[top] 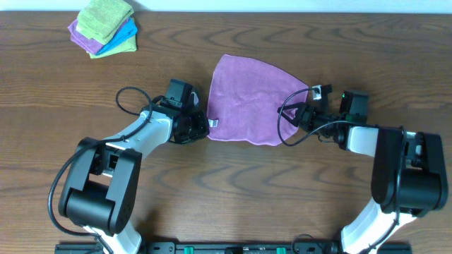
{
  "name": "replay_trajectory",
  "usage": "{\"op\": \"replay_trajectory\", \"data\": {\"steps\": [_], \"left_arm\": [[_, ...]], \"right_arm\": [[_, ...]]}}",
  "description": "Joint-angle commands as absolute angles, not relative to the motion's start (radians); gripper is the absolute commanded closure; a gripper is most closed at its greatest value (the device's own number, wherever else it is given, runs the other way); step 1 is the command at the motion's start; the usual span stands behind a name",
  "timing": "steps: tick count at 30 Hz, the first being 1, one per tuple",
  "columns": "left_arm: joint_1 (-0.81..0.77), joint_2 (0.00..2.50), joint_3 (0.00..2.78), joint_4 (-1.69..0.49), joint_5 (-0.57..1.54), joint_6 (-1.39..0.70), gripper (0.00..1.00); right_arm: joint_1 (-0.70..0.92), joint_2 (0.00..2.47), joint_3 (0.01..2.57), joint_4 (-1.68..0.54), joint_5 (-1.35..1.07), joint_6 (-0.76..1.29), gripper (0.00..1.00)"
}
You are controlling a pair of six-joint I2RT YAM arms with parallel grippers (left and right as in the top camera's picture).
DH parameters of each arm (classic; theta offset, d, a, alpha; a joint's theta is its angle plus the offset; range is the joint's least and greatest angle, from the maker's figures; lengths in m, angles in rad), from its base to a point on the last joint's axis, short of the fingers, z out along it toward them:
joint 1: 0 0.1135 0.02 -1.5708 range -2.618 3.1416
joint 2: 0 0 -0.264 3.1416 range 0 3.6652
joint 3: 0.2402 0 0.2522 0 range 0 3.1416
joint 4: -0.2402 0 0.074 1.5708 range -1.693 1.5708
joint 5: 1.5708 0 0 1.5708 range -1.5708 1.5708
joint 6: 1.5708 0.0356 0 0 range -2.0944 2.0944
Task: Fold the cloth
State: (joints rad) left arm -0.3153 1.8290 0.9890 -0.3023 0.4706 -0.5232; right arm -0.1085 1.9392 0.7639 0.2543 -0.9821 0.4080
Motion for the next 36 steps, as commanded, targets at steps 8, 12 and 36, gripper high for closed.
{"op": "replay_trajectory", "data": {"steps": [8,12,36], "left_arm": [[-0.314,1.812,0.985,-0.252,0.415,-0.528,0.95],[-0.314,1.812,0.986,-0.241,0.399,-0.528,0.94],[-0.314,1.812,0.986,-0.201,0.355,-0.532,0.94]], "right_arm": [[-0.095,2.008,0.717,0.092,-1.043,0.419,0.26],[-0.095,2.008,0.717,-0.020,-1.060,0.367,0.26],[0.080,1.863,0.717,-0.072,-1.351,0.374,0.26]]}}
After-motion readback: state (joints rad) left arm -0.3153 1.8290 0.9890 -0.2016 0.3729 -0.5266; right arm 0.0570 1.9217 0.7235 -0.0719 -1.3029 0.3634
